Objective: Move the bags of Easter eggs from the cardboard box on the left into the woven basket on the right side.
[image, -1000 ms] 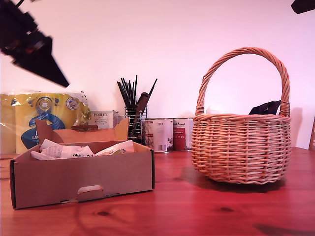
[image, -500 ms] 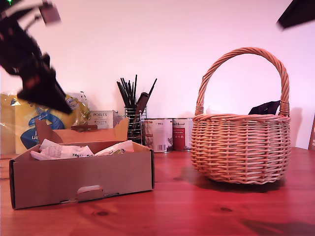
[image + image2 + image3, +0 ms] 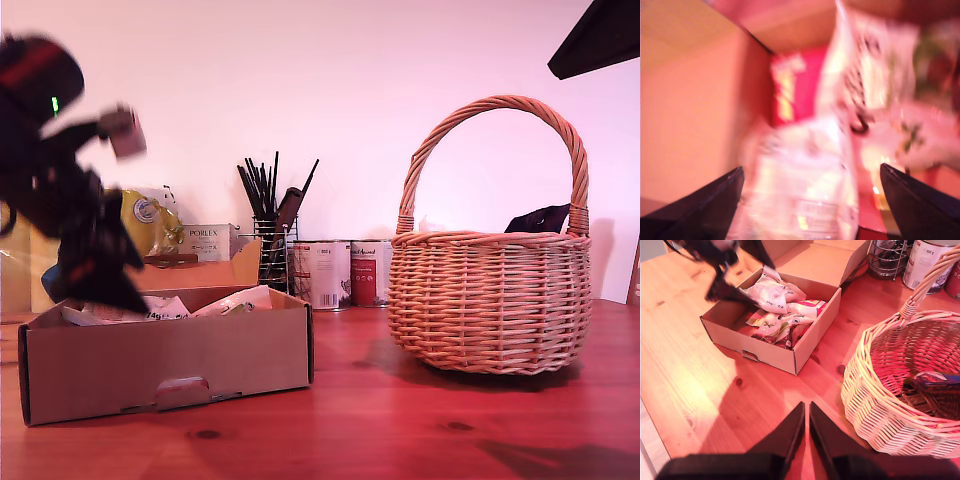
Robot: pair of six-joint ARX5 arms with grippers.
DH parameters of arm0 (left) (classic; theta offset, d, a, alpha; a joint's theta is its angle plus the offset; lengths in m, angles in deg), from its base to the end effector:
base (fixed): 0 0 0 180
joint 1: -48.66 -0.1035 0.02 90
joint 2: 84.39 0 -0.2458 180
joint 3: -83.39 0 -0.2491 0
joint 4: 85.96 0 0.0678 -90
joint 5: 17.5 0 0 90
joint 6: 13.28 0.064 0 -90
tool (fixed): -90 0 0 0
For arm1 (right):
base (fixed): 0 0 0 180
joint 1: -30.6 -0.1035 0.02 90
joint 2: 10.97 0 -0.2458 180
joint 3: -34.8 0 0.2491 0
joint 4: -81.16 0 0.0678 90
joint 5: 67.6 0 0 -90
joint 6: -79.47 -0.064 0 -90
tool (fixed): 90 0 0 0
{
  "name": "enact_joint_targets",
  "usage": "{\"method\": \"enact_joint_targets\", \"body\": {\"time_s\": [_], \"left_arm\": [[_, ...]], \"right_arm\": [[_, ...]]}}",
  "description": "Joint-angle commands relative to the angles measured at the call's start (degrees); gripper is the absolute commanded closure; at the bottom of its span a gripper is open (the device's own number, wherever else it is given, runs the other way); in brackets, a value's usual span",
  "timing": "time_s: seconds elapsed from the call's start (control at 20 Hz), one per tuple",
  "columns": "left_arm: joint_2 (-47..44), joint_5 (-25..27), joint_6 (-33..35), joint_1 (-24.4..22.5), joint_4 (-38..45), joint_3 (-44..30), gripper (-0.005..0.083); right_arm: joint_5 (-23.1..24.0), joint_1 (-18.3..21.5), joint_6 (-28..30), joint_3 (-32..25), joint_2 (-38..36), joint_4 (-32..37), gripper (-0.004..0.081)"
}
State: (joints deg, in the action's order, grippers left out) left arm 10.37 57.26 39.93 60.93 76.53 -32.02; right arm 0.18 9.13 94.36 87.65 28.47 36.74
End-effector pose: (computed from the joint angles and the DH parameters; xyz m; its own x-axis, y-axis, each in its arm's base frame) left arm 0.3316 -0.0893 0.1275 0.5789 -0.3949 -0.7134 0.8050 0.4163 0.4228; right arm 0.1599 0.0889 0.2520 0.6000 0.6423 -0.4769 -0.7422 0.6695 -0.0320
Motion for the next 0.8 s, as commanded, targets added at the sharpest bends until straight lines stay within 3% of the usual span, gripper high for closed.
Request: {"method": "enact_joint_targets", "body": {"time_s": [0.0,0.3,0.4,0.45,0.6,0.65,0.75], "left_arm": [[2.0,-0.1,1.2,-0.7,1.1,-0.7,-0.0019],[5.1,0.4,1.2,-2.6,1.8,-0.1,-0.0014],[5.2,0.8,1.2,-3.1,1.7,-0.1,0.0025],[5.2,1.2,0.8,-3.3,1.6,-0.1,0.0083],[5.2,1.4,0.8,-3.3,0.5,-0.1,0.0455],[5.2,1.4,0.8,-3.3,0.4,-0.1,0.0533],[5.2,1.4,0.8,-3.3,0.6,0.0,0.0565]], "right_arm": [[-0.4,-0.3,-0.1,0.4,-0.2,0.4,0.0783],[-0.4,-0.3,-0.1,0.4,-0.2,0.4,0.0783],[-0.4,-0.3,-0.1,0.4,-0.2,0.3,0.0783],[-0.4,-0.3,-0.1,0.4,-0.2,0.3,0.0783],[-0.4,-0.3,-0.1,0.4,-0.2,0.4,0.0783],[-0.4,-0.3,-0.1,0.4,-0.2,0.4,0.0783],[-0.4,-0.3,-0.1,0.4,-0.2,0.4,0.0783]]}}
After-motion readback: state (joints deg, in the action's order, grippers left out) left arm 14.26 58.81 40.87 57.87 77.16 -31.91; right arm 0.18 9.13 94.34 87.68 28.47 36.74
